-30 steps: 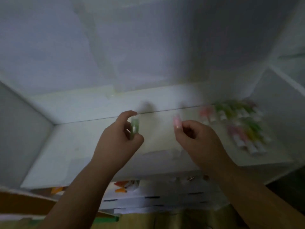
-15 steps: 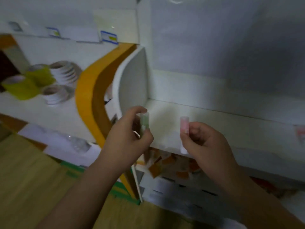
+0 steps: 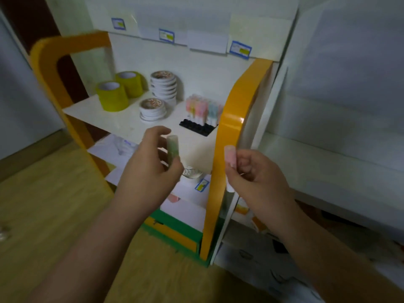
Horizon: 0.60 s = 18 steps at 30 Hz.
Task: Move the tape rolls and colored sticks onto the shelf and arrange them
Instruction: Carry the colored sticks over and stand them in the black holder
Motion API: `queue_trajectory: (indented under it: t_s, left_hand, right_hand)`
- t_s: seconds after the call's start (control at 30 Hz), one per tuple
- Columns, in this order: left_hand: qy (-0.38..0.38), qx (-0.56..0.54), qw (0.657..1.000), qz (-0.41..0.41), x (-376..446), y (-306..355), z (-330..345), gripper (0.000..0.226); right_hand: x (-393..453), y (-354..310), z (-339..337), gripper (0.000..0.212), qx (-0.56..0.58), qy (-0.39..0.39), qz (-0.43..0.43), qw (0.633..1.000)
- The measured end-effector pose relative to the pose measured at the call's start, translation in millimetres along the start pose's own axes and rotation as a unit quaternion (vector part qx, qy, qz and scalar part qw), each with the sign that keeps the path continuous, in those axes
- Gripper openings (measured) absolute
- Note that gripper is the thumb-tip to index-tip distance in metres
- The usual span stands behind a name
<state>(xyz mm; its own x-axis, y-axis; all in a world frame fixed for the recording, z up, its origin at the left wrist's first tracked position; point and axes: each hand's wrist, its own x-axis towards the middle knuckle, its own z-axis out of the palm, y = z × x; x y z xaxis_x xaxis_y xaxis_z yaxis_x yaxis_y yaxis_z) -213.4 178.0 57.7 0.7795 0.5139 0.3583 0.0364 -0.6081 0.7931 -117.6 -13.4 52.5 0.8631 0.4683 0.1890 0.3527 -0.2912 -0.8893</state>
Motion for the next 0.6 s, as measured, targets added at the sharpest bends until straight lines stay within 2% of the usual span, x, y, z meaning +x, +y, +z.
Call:
queue_trajectory:
  t_s: [0.07,0.23,0.4,0.5,0.6]
  left_hand:
    - [0.012,0.002,1.000,-0.008,-2,-12,-16,0.041]
    - [0.019,0.021,0.999,-0.031,0,-35,-43,0.037]
    - [0.031,0.028,0.998,-0.043,16,-59,-59,0.036]
    - [0.031,0.032,0.998,-0.053,37,-75,-65,0.037]
    - [0.024,0.042,0.997,-0.055,65,-89,-68,0.037]
  right_hand:
    - [7,-7,19,0.015,0.011,-0.014,-0.011,1.000]
    - [25,-17,58,0.008,0.047,-0.044,-0.008,0.998]
    - [51,-20,96,0.026,0.079,-0.062,-0.021,0.995]
    - [74,-22,122,0.023,0.101,-0.056,-0.027,0.993]
    - [99,-25,147,0.033,0.114,-0.030,-0.043,0.992]
